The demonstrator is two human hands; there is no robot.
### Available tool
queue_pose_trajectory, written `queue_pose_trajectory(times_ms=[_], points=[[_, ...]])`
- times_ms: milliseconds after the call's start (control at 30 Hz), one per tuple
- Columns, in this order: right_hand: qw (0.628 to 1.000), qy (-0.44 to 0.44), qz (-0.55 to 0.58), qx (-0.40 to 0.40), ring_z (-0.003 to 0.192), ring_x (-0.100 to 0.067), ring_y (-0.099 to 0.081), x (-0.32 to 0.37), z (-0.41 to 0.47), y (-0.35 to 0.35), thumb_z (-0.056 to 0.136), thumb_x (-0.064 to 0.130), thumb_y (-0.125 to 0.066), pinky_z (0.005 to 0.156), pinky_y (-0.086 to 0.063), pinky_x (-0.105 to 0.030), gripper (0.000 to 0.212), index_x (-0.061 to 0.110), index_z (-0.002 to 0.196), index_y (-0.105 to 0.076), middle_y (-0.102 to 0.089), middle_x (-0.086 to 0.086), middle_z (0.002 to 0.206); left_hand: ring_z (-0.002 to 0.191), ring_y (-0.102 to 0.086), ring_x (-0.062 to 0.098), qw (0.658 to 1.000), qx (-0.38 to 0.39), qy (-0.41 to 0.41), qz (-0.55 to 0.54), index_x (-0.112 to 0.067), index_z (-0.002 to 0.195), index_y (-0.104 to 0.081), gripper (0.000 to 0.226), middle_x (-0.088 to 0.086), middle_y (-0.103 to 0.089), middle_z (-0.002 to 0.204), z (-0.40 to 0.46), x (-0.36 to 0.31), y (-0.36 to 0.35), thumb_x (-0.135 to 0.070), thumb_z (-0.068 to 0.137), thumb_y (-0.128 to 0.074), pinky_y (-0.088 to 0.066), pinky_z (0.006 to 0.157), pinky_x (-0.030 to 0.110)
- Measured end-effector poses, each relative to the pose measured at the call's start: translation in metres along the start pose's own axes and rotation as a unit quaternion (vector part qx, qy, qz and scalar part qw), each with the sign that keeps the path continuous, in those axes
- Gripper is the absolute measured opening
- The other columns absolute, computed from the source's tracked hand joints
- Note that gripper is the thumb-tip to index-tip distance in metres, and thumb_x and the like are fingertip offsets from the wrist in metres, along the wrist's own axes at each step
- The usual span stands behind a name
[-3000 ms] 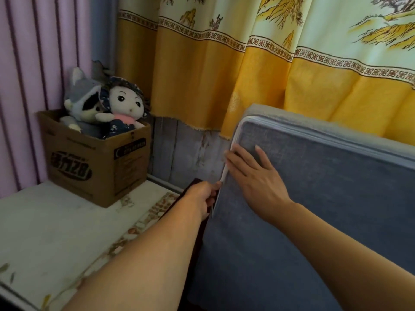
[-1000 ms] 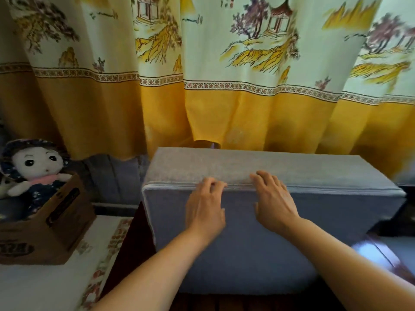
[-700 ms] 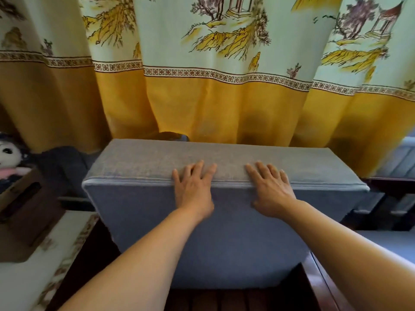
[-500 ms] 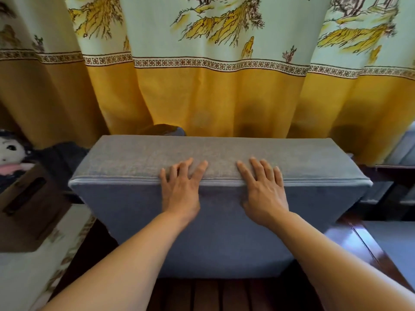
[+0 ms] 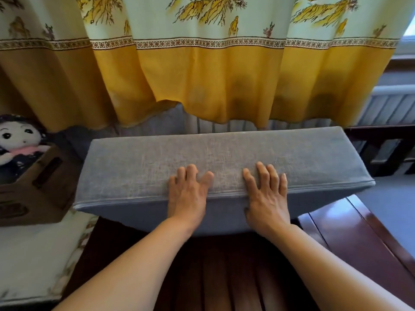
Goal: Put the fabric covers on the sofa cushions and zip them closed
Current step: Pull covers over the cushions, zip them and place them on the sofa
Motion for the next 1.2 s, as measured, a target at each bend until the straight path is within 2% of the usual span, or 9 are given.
queue_pose_trajectory(times_ms=[100,200,333,467,700,833,967,1067,1200], points=[[1.000,-0.018,-0.023,0.001,0.127,-0.044,-0.028,0.009,-0.052,0.000,0.033,0.021,-0.082,0.101,-0.029,-0.064,0.104,0.014,0.128,-0.040,-0.033,-0.020,0.136,0.100,-0.031,0.019,0.998,0.031,-0.055,0.012,-0.027,0.118,-0.023,0.058,0.002,-0.026,0.111,-0.033,-0.005,-0.002,-0.017,0.077,-0.063,-0.027,0.084,0.030],[1.000,-0.006,-0.024,0.014,0.126,-0.044,-0.028,0.015,-0.098,0.000,0.036,0.016,-0.082,0.101,-0.033,-0.062,0.093,0.011,0.120,-0.043,-0.033,-0.023,0.134,0.118,-0.021,0.026,0.992,0.074,-0.087,0.046,-0.026,0.121,-0.013,0.077,0.005,-0.016,0.125,-0.065,-0.013,-0.012,-0.036,0.071,-0.071,-0.014,0.105,0.044],[0.998,0.055,-0.027,0.005,0.134,-0.041,-0.023,0.015,-0.125,0.000,0.037,0.012,-0.081,0.111,-0.019,-0.057,0.095,0.009,0.124,-0.042,-0.027,-0.023,0.144,0.138,0.027,0.030,0.981,0.132,-0.127,0.064,-0.027,0.136,0.016,0.103,0.010,0.039,0.142,-0.111,-0.030,-0.041,-0.033,0.077,-0.068,0.012,0.109,0.057],[0.993,0.101,-0.027,0.054,0.139,-0.038,-0.019,0.014,-0.158,-0.025,0.038,0.025,-0.087,0.111,-0.010,-0.052,0.119,0.016,0.143,-0.031,-0.017,-0.019,0.154,0.123,0.050,0.027,0.974,0.178,-0.123,0.066,-0.028,0.133,0.040,0.119,0.008,0.058,0.131,-0.154,-0.047,-0.081,-0.030,0.080,-0.066,0.014,0.107,0.060],[0.994,0.099,-0.035,0.006,0.143,-0.041,0.001,0.022,-0.234,-0.077,0.061,0.024,-0.073,0.110,-0.007,-0.059,0.112,0.013,0.151,-0.006,0.004,-0.022,0.156,0.143,0.001,0.034,0.986,0.030,-0.155,0.062,-0.023,0.147,-0.002,0.130,0.013,0.020,0.155,-0.221,-0.059,-0.134,-0.028,0.047,-0.085,-0.007,0.106,0.065],[0.995,0.092,-0.029,0.008,0.143,-0.039,0.009,0.024,-0.268,-0.100,0.066,0.019,-0.065,0.111,-0.004,-0.059,0.108,0.014,0.151,0.001,0.014,-0.020,0.155,0.141,0.000,0.032,0.983,-0.013,-0.167,0.074,-0.022,0.146,-0.003,0.121,0.013,0.022,0.154,-0.252,-0.069,-0.154,-0.022,0.054,-0.080,-0.011,0.104,0.063],[0.996,0.073,-0.004,0.043,0.142,-0.042,-0.001,0.031,-0.287,-0.098,0.050,0.038,-0.084,0.111,-0.006,-0.058,0.123,0.013,0.149,-0.016,-0.002,-0.022,0.155,0.142,-0.007,0.033,0.981,-0.013,-0.183,0.055,-0.021,0.145,-0.017,0.119,0.013,-0.001,0.155,-0.270,-0.071,-0.159,-0.049,0.049,-0.083,-0.015,0.106,0.063],[0.997,0.037,0.066,-0.003,0.134,-0.037,-0.022,0.033,-0.277,-0.072,0.057,0.039,-0.084,0.111,-0.013,-0.051,0.097,0.012,0.137,-0.036,-0.022,-0.018,0.144,0.125,-0.033,0.028,0.979,-0.085,-0.182,-0.036,-0.020,0.122,-0.042,0.086,0.008,-0.031,0.135,-0.258,-0.070,-0.133,-0.056,0.054,-0.081,-0.020,0.104,0.060],[0.999,0.020,0.021,0.031,0.141,-0.034,-0.010,0.024,-0.232,-0.057,0.051,0.030,-0.086,0.113,0.000,-0.052,0.118,0.022,0.146,-0.016,-0.010,-0.012,0.151,0.125,-0.033,0.028,0.994,-0.063,-0.071,-0.056,-0.022,0.127,-0.033,0.104,0.009,-0.030,0.135,-0.224,-0.058,-0.115,-0.053,0.043,-0.084,-0.022,0.103,0.062]])
Point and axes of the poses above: each hand's wrist, its own z-axis towards the middle knuckle, its own y-axis out of the back of the hand, x = y × z, the point moved 5 cm from there along z, towards the middle knuckle
